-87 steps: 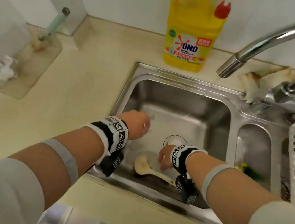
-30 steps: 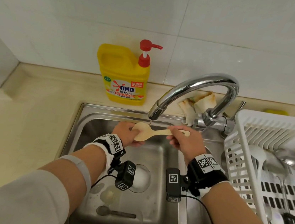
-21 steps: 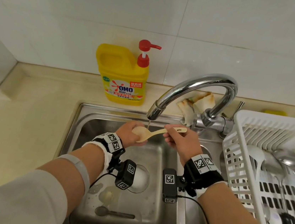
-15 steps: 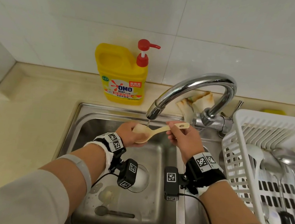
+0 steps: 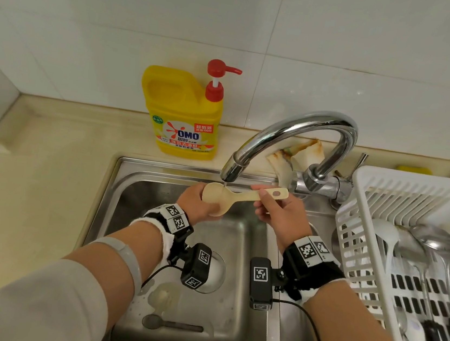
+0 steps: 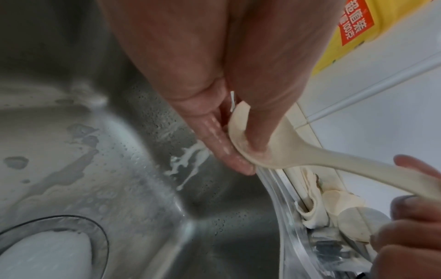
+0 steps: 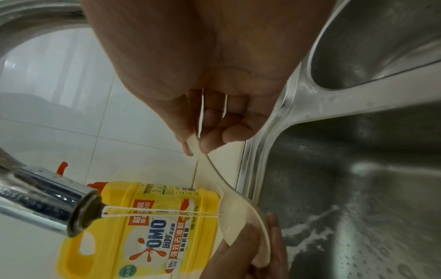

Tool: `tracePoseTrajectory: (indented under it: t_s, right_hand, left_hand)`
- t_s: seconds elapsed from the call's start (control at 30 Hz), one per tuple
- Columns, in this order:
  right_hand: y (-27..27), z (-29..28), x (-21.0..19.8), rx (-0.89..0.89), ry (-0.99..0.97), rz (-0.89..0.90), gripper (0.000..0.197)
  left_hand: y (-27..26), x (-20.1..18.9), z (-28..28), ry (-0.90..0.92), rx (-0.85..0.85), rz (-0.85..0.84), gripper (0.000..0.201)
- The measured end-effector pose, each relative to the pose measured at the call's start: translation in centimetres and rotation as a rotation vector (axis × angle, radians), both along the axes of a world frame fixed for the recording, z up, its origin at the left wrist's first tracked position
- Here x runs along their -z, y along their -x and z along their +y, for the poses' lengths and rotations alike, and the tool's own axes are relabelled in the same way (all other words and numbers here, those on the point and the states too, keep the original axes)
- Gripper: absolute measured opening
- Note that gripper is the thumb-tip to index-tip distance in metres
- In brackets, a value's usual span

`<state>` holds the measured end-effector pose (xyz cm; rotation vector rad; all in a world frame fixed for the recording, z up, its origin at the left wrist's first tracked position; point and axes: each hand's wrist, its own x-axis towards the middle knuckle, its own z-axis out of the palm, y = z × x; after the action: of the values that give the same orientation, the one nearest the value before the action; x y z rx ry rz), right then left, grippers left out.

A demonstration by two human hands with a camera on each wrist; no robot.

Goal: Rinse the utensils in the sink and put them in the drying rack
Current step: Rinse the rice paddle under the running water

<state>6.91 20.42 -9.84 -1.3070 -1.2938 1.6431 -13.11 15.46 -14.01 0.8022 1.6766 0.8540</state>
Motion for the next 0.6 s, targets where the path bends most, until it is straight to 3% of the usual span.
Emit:
tracePoseTrajectory:
  t_s: [0.1,0.33,0.47,0.6]
  right_hand:
    - [-0.1,0.1,-0.2,0.012,0.004,0.026,0.018]
    - [-0.2,0.1,0.1,0.042,0.038,0.046,0.019]
    - [-0.1,-0.3,0.4,0.082,0.071,0.068,0.019]
    - [-0.2,-0.2,0.4,0.108,0.08,0.088,0.019]
  left_hand:
    - [-0.3,0.2,-0.1,0.046,-0.105,-0.164,0.032]
    - [-0.7,-0.1,0.3,0.054,-0.094,-0.157,0.013]
    - [0.4,2.7,0.9,0.01,-0.039,0.0,0.048]
    - [-0.7,-0.6,0.2,-0.029,-0.06,-0.06,0.047]
